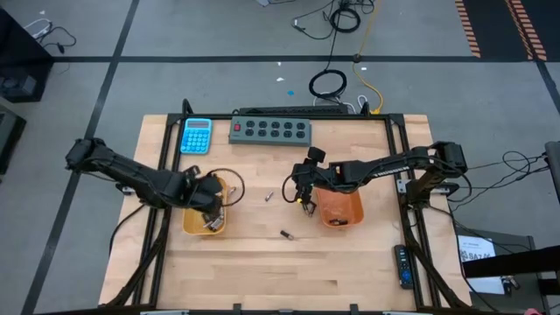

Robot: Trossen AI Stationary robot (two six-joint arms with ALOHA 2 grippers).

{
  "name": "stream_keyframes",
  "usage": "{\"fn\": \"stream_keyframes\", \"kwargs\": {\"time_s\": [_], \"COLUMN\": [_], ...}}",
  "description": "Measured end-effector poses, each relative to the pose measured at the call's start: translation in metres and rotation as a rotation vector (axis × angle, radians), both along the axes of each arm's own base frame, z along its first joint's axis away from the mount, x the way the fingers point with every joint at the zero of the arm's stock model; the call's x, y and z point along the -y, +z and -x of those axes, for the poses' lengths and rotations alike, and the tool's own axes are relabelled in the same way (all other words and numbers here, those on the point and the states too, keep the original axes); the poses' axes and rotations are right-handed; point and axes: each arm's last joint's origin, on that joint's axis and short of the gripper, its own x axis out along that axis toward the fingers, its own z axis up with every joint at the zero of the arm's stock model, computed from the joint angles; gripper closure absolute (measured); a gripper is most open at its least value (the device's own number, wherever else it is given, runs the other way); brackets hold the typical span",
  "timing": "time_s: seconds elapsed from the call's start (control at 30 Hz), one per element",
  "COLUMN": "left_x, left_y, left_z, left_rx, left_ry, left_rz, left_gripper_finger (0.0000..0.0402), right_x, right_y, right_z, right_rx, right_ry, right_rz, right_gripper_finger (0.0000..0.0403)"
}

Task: Sort batteries
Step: Put the silver battery into the yellow bin

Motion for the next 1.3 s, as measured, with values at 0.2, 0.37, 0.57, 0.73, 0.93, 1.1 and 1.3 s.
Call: {"fn": "stream_keyframes", "kwargs": {"time_s": [0.2, 0.37, 0.57, 0.73, 0.93, 1.1, 1.3], "left_x": [-0.018, -0.045, -0.072, -0.080, -0.077, -0.075, -0.075], "left_y": [0.018, 0.001, -0.030, -0.049, -0.068, -0.077, -0.077], "left_z": [-0.038, -0.064, -0.077, -0.082, -0.083, -0.077, -0.077], "left_rx": [0.238, 0.206, 0.093, 0.018, -0.090, -0.209, -0.211], "left_ry": [-0.108, -0.158, -0.078, -0.059, -0.102, -0.116, -0.113], "left_rz": [-0.115, -0.092, 0.060, 0.104, 0.239, 0.249, 0.229], "left_gripper_finger": [0.0224, 0.0224, 0.0224, 0.0224, 0.0224, 0.0223, 0.0223], "right_x": [0.000, 0.000, 0.000, 0.000, 0.000, 0.000, 0.000], "right_y": [0.001, 0.001, 0.000, -0.001, -0.002, -0.007, -0.008], "right_z": [-0.001, -0.001, 0.001, 0.001, 0.001, -0.001, -0.001], "right_rx": [0.011, 0.014, -0.005, -0.009, -0.014, -0.030, -0.029], "right_ry": [0.003, 0.003, -0.001, -0.001, -0.001, -0.002, -0.004], "right_rz": [0.004, 0.003, 0.000, 0.000, 0.000, 0.000, -0.003], "right_gripper_finger": [0.0218, 0.0218, 0.0218, 0.0218, 0.0218, 0.0218, 0.0218]}}
